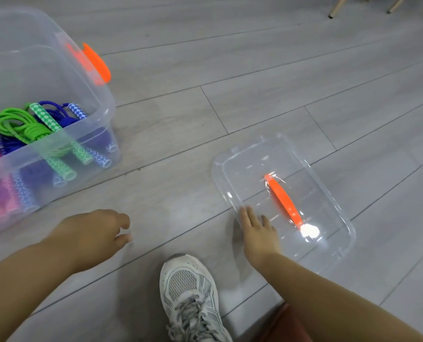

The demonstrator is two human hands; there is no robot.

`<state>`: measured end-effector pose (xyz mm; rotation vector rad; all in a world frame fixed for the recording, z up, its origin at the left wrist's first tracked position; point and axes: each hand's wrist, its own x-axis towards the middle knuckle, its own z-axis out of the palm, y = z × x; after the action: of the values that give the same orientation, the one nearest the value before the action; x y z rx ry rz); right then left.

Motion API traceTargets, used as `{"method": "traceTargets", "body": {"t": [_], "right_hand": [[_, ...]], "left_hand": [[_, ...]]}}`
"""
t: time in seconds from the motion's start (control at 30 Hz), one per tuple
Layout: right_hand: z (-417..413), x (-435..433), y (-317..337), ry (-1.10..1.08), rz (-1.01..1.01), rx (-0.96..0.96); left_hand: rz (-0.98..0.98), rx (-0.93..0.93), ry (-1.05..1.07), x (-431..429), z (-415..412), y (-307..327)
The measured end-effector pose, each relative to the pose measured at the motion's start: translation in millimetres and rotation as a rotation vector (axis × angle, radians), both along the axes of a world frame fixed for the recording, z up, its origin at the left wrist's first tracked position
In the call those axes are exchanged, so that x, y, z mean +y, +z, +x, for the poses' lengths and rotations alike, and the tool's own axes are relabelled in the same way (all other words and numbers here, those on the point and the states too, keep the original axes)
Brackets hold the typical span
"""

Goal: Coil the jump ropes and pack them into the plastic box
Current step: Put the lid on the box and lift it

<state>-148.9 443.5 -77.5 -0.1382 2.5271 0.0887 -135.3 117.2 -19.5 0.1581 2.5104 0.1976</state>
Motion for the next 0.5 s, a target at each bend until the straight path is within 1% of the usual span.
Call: {"method": "traceTargets", "body": {"t": [0.17, 0.2, 0.3, 0.33, 0.43, 0.5], "right_hand": [[9.7, -30.3, 4.9, 0.269, -0.061, -0.059], [12.7, -34.2, 4.2, 0.342, -0.096, -0.045], [15.4, -42.5, 1.7, 0.564, -0.211, 0.124], [15.4, -44.0, -0.5, 0.602, -0.225, 0.132], [14.6, -45.4, -5.5, 0.638, -0.367, 0.142], [12.7, -41.8, -9.2, 0.558, -0.433, 0.123]], "left_hand": [[0.006, -0.021, 0.024, 4.1, 2.8, -5.4], [0.007, -0.035, 0.031, 4.8, 4.1, -7.4], [0.0, -0.098, 0.062, 6.1, 7.9, -15.7], [0.01, -0.112, 0.081, 5.9, 9.2, -19.7], [0.078, -0.124, 0.205, 7.2, 11.6, -30.4], [0.099, -0.102, 0.314, 8.5, 11.0, -35.2]]}}
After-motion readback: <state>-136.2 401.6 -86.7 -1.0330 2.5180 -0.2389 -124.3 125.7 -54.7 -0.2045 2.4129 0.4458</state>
